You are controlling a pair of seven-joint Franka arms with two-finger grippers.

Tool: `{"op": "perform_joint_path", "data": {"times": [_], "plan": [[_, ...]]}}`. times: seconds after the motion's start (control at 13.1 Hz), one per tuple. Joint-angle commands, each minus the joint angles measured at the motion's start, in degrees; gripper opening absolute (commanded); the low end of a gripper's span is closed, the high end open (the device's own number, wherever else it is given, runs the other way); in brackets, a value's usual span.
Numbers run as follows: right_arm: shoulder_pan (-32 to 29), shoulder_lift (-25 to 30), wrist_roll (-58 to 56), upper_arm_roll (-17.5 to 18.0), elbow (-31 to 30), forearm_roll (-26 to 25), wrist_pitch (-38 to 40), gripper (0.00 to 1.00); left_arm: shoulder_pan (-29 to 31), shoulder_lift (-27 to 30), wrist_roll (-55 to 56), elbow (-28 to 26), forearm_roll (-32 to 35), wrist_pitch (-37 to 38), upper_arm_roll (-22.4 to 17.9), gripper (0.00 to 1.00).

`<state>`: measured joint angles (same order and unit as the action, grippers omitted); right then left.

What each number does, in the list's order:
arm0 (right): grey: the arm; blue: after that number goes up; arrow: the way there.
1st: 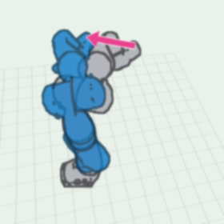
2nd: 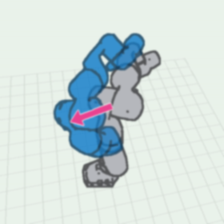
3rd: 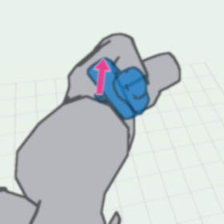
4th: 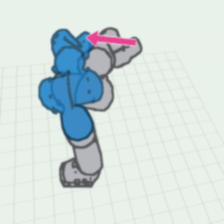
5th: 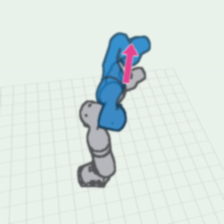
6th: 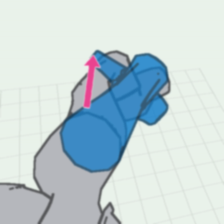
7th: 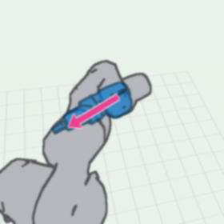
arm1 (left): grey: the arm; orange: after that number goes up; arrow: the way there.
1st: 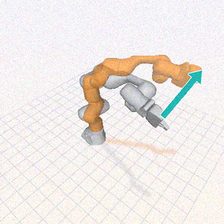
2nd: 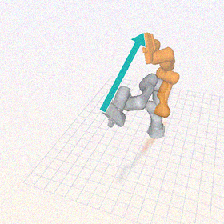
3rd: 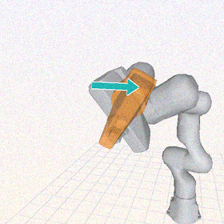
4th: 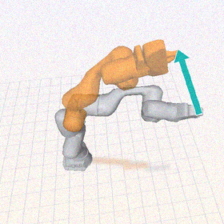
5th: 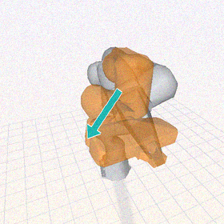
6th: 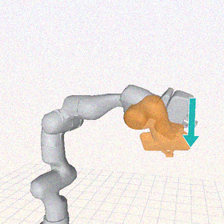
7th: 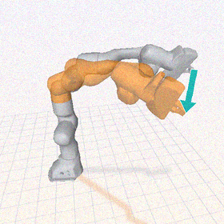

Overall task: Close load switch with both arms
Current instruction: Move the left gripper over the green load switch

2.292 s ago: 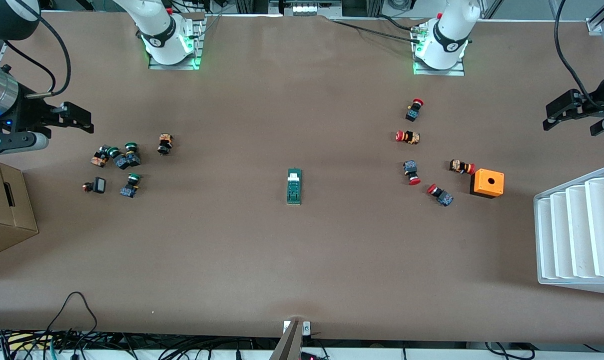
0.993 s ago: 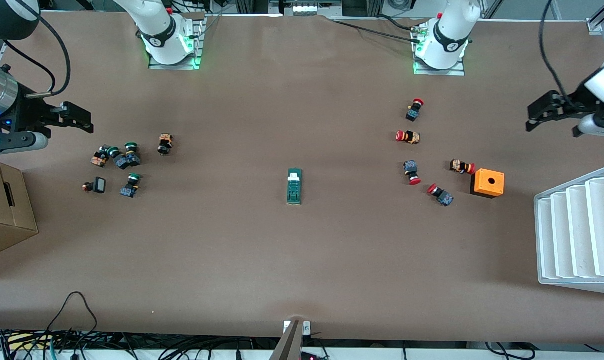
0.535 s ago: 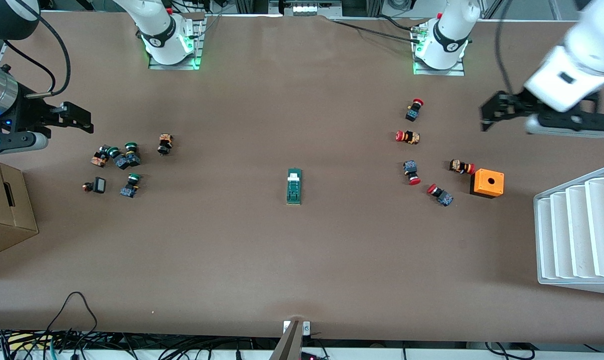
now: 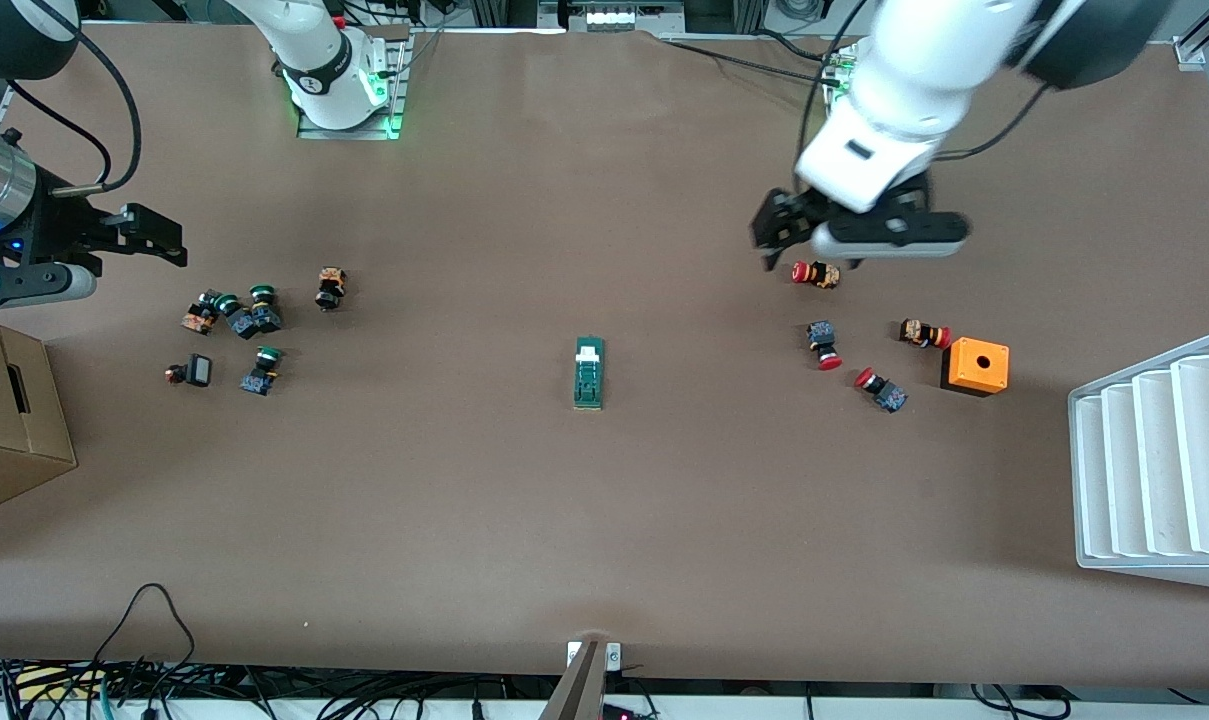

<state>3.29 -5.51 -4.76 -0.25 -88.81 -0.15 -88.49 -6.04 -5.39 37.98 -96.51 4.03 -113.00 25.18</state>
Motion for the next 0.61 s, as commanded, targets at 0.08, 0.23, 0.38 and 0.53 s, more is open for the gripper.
{"op": "perform_joint_path", "data": {"times": [0.08,0.23,0.38,0.53], "plan": [[0.05,-0.12,0.63,-0.01,1.09,0.07,1.21,0.99,0.07,-2.68,14.17,-5.97,12.45,-9.68,7.14,1.00],[0.05,-0.12,0.63,-0.01,1.18,0.07,1.21,0.99,-0.02,-6.89,24.63,-5.89,21.94,-11.45,11.89,1.00],[0.05,-0.12,0.72,-0.01,1.09,0.07,1.12,0.99,-1.50,-12.16,37.88,-5.89,33.00,-14.17,14.89,1.00],[-0.12,-0.12,0.89,-0.10,1.09,0.07,1.12,0.99,-3.09,-17.52,50.20,-5.89,45.92,-14.27,17.00,1.00]]}}
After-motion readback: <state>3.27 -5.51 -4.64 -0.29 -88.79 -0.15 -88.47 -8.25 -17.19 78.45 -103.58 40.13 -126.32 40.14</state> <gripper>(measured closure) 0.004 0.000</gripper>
